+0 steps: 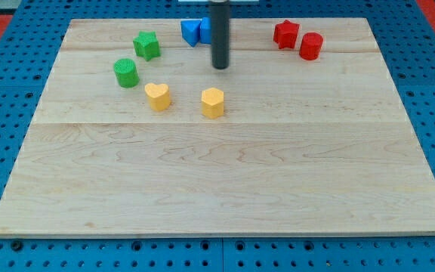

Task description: Separate blue blocks from each other

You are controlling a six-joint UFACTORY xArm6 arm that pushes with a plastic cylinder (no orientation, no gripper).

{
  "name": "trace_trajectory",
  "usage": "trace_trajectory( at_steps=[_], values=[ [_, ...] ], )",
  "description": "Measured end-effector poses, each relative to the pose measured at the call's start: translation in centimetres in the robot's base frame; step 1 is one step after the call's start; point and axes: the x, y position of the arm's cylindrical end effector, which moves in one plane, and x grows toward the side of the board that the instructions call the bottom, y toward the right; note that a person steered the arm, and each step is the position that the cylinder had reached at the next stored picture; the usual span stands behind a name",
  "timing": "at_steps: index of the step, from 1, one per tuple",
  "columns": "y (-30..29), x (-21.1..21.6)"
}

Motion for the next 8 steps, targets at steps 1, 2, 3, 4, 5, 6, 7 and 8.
trace_trajectory(
  at_steps=[1, 2, 3, 4, 5, 6, 7, 8],
  values=[
    [4.1, -0.6],
    [1.7, -2.0],
    [-4.2, -2.5],
    [-7.6, -3.6],
    [-5.8, -4.6],
    [-6.5, -7.2],
    [-6.5, -7.4],
    [-6.7, -7.3]
  ],
)
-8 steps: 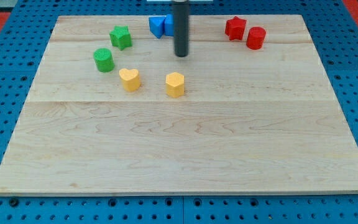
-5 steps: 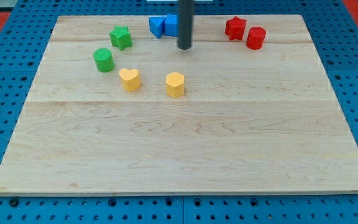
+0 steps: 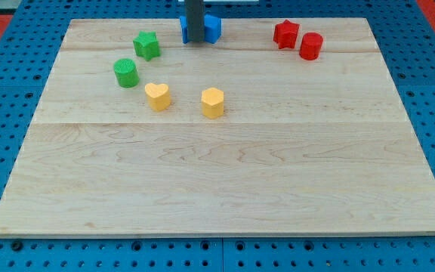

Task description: Separate blue blocks from each other

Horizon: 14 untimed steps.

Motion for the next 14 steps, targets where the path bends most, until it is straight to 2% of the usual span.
trace_trajectory(
  at_steps=[3, 4, 6, 8, 10, 14],
  values=[
    [9.4, 0.7],
    [9.4, -1.7],
    [5.4, -4.7],
    [0.5, -4.6],
    [1.2, -4.7],
    [-6.4, -4.6]
  ],
)
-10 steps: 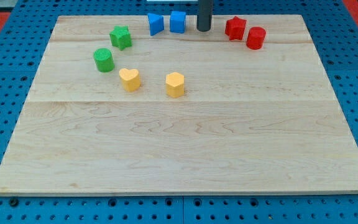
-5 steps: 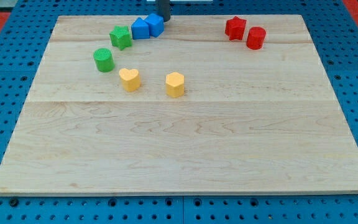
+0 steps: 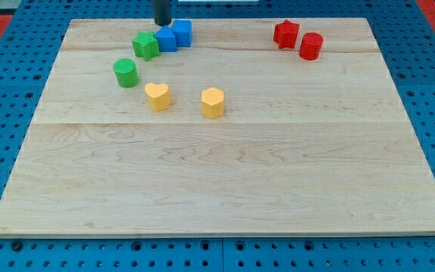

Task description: Separate blue blocks from each other

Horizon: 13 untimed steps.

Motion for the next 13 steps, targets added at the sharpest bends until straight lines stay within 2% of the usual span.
trace_trajectory(
  at_steps=[2, 3, 4, 5, 6, 7, 9, 10, 12, 13],
  values=[
    [5.6, 1.9],
    [8.3, 4.5],
    [15.0, 5.9],
    [18.3, 10.2],
    [15.3, 14.8],
    [9.8, 16.4],
    [5.5, 12.1],
    [5.2, 10.7],
    [9.1, 11.9],
    [11.5, 10.9]
  ],
)
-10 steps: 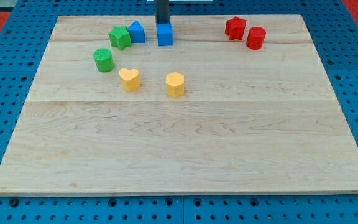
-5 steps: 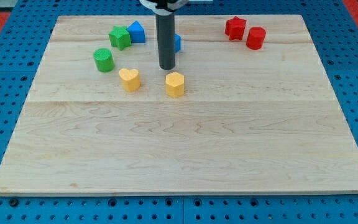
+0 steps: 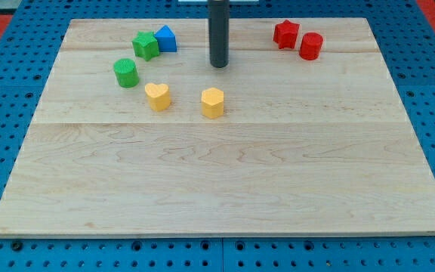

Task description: Separate blue blocks from each other

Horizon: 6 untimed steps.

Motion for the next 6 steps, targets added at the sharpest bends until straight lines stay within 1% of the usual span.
trace_trajectory(
  at_steps=[1, 3, 4, 5, 6],
  values=[
    [1.1, -0.7],
    [1.1, -1.8],
    [3.2, -1.6],
    [3.9, -2.5],
    [7.3, -1.6]
  ],
)
